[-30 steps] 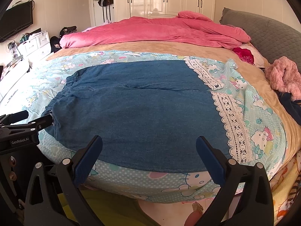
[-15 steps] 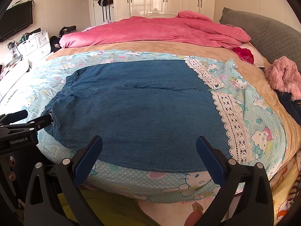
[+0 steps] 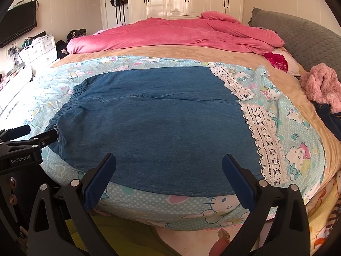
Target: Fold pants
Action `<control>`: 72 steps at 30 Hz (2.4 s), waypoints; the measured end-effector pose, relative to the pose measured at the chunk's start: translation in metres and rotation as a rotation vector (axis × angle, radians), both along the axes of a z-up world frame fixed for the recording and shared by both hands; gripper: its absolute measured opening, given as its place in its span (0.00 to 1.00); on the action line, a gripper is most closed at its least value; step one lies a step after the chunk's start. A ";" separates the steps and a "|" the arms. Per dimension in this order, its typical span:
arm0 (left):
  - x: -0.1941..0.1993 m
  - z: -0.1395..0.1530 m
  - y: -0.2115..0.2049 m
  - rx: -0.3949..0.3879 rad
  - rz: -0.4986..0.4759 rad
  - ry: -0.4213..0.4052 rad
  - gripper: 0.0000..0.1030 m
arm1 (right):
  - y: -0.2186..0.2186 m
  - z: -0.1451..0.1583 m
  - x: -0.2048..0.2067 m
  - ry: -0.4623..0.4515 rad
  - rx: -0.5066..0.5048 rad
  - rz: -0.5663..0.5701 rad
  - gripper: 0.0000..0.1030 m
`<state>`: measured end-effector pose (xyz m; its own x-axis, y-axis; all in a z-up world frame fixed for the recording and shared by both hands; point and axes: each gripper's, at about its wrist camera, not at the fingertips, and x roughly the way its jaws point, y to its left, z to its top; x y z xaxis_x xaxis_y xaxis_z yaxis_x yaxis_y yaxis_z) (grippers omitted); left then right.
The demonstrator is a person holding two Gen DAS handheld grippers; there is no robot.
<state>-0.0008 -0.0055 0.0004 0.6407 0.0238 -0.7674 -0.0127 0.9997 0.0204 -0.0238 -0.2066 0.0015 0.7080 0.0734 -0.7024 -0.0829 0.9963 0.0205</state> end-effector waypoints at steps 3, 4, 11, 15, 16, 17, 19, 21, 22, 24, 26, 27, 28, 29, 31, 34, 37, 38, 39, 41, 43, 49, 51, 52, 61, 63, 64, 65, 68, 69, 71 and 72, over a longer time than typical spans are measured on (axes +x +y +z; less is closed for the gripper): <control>0.001 -0.001 0.001 0.001 0.001 0.000 0.91 | 0.000 -0.001 0.002 0.002 0.001 0.001 0.96; 0.002 -0.002 0.001 0.002 0.003 0.000 0.91 | 0.000 -0.001 0.003 0.004 0.001 0.002 0.96; 0.011 -0.003 0.006 0.003 0.020 0.005 0.91 | -0.001 0.000 0.013 -0.007 -0.005 0.001 0.96; 0.020 -0.004 0.010 0.001 0.031 0.012 0.91 | -0.002 0.003 0.027 -0.009 0.002 0.018 0.96; 0.023 -0.004 0.011 -0.001 0.035 0.014 0.91 | -0.001 0.004 0.033 -0.007 0.001 0.020 0.96; 0.027 -0.004 0.013 -0.005 0.038 0.015 0.91 | -0.001 0.004 0.036 -0.007 -0.001 0.019 0.96; 0.035 -0.005 0.016 -0.005 0.045 0.023 0.91 | 0.001 0.006 0.050 -0.006 0.002 0.034 0.96; 0.043 -0.007 0.020 -0.011 0.047 0.032 0.91 | 0.003 0.006 0.062 -0.003 -0.004 0.053 0.96; 0.049 -0.008 0.023 -0.013 0.054 0.038 0.91 | 0.005 0.006 0.071 0.003 -0.005 0.064 0.96; 0.060 -0.011 0.030 -0.019 0.067 0.051 0.91 | 0.008 0.006 0.085 0.006 -0.001 0.078 0.96; 0.070 -0.013 0.035 -0.021 0.077 0.063 0.91 | 0.011 0.006 0.099 0.014 0.000 0.084 0.96; 0.077 -0.014 0.039 -0.024 0.082 0.068 0.91 | 0.013 0.005 0.106 0.017 0.004 0.094 0.96; 0.081 -0.015 0.041 -0.023 0.086 0.070 0.91 | 0.013 0.005 0.112 0.020 0.002 0.097 0.96; 0.086 -0.015 0.044 -0.021 0.091 0.072 0.91 | 0.016 0.005 0.121 0.021 -0.007 0.099 0.96; 0.096 -0.016 0.050 -0.027 0.098 0.079 0.91 | 0.018 0.005 0.135 0.028 -0.014 0.106 0.96; 0.112 -0.018 0.060 -0.033 0.107 0.090 0.91 | 0.023 0.005 0.150 0.026 -0.017 0.119 0.96; 0.126 -0.019 0.065 -0.027 0.105 0.096 0.91 | 0.028 0.005 0.167 0.034 -0.006 0.136 0.96; 0.131 -0.020 0.067 -0.023 0.104 0.098 0.91 | 0.030 0.004 0.175 0.036 -0.005 0.144 0.96; 0.136 -0.020 0.068 -0.022 0.104 0.101 0.91 | 0.032 0.004 0.181 0.036 -0.004 0.149 0.96; 0.148 -0.021 0.072 -0.029 0.098 0.111 0.91 | 0.037 0.004 0.193 0.039 -0.007 0.162 0.96; 0.160 -0.022 0.076 -0.035 0.094 0.122 0.91 | 0.042 0.004 0.206 0.040 -0.019 0.181 0.96; 0.191 -0.025 0.082 -0.001 0.070 0.137 0.91 | 0.057 -0.001 0.243 0.054 -0.044 0.239 0.96; 0.201 -0.026 0.083 0.006 0.064 0.144 0.91 | 0.063 -0.003 0.255 0.054 -0.068 0.259 0.96; 0.205 -0.027 0.084 0.002 0.060 0.144 0.91 | 0.066 -0.005 0.262 0.060 -0.074 0.274 0.96; 0.238 -0.037 0.089 0.001 0.043 0.152 0.91 | 0.089 -0.018 0.311 0.096 -0.115 0.346 0.96; 0.243 -0.039 0.088 0.002 0.031 0.155 0.91 | 0.092 -0.023 0.322 0.121 -0.103 0.353 0.96; 0.247 -0.040 0.087 0.005 0.022 0.158 0.91 | 0.093 -0.026 0.328 0.132 -0.100 0.358 0.96; 0.250 -0.042 0.085 0.006 0.015 0.160 0.90 | 0.095 -0.027 0.332 0.134 -0.102 0.359 0.96; 0.256 -0.047 0.084 -0.010 -0.008 0.169 0.65 | 0.101 -0.032 0.342 0.135 -0.136 0.378 0.96; 0.257 -0.049 0.084 -0.030 -0.024 0.171 0.59 | 0.104 -0.033 0.344 0.129 -0.154 0.392 0.96; 0.257 -0.050 0.084 -0.082 -0.060 0.165 0.36 | 0.108 -0.035 0.348 0.122 -0.183 0.413 0.96; 0.256 -0.049 0.083 -0.068 -0.059 0.152 0.33 | 0.110 -0.036 0.350 0.123 -0.191 0.429 0.96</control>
<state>0.2551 0.0773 -0.0489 0.5155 -0.0655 -0.8544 0.0442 0.9978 -0.0498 0.3257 -0.0968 -0.0346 0.5530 0.2022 -0.8083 -0.4959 0.8595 -0.1243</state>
